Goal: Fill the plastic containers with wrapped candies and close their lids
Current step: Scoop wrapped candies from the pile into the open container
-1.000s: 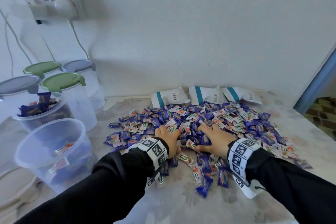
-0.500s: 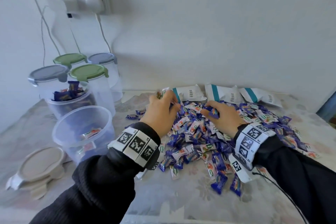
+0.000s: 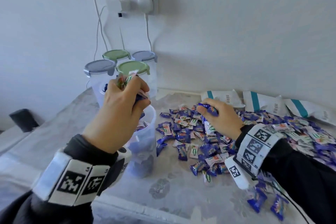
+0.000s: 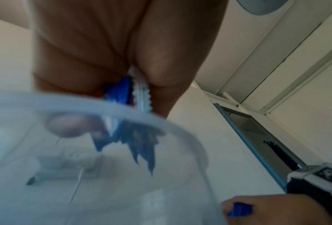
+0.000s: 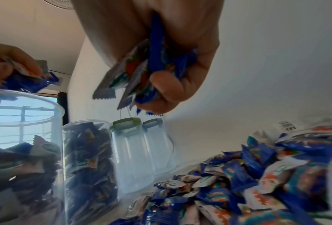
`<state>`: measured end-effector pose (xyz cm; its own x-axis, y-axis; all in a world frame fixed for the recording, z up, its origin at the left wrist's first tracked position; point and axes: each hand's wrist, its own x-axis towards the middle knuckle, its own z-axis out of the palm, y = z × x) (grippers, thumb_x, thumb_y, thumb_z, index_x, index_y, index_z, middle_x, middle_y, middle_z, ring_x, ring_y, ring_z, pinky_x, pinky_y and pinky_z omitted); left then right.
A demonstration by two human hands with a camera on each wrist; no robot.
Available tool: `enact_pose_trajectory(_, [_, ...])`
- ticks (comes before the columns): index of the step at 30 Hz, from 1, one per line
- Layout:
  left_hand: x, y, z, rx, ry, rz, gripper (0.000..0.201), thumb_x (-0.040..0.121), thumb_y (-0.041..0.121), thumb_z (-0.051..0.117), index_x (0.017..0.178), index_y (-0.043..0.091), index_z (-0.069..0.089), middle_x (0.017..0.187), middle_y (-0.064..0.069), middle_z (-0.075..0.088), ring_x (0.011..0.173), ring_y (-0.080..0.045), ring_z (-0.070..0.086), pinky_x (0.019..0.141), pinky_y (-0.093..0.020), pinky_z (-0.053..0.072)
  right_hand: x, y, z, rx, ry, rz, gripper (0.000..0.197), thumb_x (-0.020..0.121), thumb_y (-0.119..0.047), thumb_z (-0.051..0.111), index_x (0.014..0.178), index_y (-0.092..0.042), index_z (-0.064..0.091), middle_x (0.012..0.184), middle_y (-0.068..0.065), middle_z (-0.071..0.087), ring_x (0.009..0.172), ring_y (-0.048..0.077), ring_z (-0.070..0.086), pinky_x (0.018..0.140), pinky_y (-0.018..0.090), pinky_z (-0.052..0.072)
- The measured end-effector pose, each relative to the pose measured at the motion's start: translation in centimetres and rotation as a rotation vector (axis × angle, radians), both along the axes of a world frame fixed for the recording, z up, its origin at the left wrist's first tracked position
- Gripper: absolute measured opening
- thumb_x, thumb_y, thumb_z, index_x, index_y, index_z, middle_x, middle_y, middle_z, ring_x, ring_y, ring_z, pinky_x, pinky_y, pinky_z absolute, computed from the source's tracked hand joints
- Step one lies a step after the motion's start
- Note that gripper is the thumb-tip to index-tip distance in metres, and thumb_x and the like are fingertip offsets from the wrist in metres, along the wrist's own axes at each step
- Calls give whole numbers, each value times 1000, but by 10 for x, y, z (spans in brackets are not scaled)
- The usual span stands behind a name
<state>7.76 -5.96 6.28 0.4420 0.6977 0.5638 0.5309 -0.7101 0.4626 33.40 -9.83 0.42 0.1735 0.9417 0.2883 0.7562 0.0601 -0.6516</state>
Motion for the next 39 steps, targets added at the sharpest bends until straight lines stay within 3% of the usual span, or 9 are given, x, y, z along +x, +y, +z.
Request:
enact_pose_trajectory(3, [-9,4,-9,-6,71,18,13,87,10,53,98,16,53,99,2,48,99,-23,37,86,-27,34,-11,12,0,-5,-19,35,30,91,-38,52,106,-14,62,75,2,60,59,13,47,56,14,38])
enact_pose_trajectory(7, [-16,6,-18,-39,43,-28,14,85,17,40,94,18,52,97,16,48,101,-18,38,90,-37,38,-25,24,7,81,68,85,36,86,-48,48,98,-17,63,92,17,66,85,35,60,72,30,42])
enact_pose_trajectory(12, [-24,5,-24,-14,-23,-51,13,89,18,41,95,27,48,102,30,46,94,-14,46,85,-19,38,-47,43,31,264,152,139,47,91,-48,48,85,-2,58,77,21,56,75,35,54,65,33,39])
enact_pose_trajectory(16, [-32,1,-28,-33,20,-55,17,88,32,37,92,26,52,92,19,51,92,-10,44,84,-12,34,-74,55,55,392,294,134,42,88,-41,46,85,-2,59,78,15,62,75,24,57,70,29,43])
enact_pose_trajectory(21, [-38,-3,-40,-162,-9,-114,28,84,52,42,78,32,61,131,6,50,139,-1,20,103,-23,27,-114,57,69,558,503,217,20,94,-23,46,84,-8,57,71,-7,57,65,-5,53,65,7,39])
enact_pose_trajectory(25, [-41,-9,-45,-167,-121,-81,30,80,58,49,106,48,59,149,20,23,142,2,9,103,-8,16,-137,52,63,521,616,338,15,97,-13,45,88,-4,53,70,5,51,57,-7,51,58,3,40])
enact_pose_trajectory(28, [-43,-12,-50,-192,-195,-40,57,72,64,54,124,49,35,143,26,28,136,10,20,98,2,20,-146,53,56,477,614,375,38,86,-46,44,90,-9,53,76,1,54,65,-3,55,61,10,47])
enact_pose_trajectory(32, [-44,-13,-57,-315,-261,4,76,63,66,57,129,42,29,130,26,42,119,14,42,85,5,28,-145,58,40,424,553,438,42,81,-65,47,87,-25,55,73,-10,61,72,21,64,68,49,56])
enact_pose_trajectory(39, [-41,-10,-63,-420,-377,-137,82,66,73,59,134,41,28,137,27,40,129,10,35,95,-1,29,-142,50,41,330,389,529,46,85,-60,45,96,-18,58,86,-5,68,87,14,68,83,37,53])
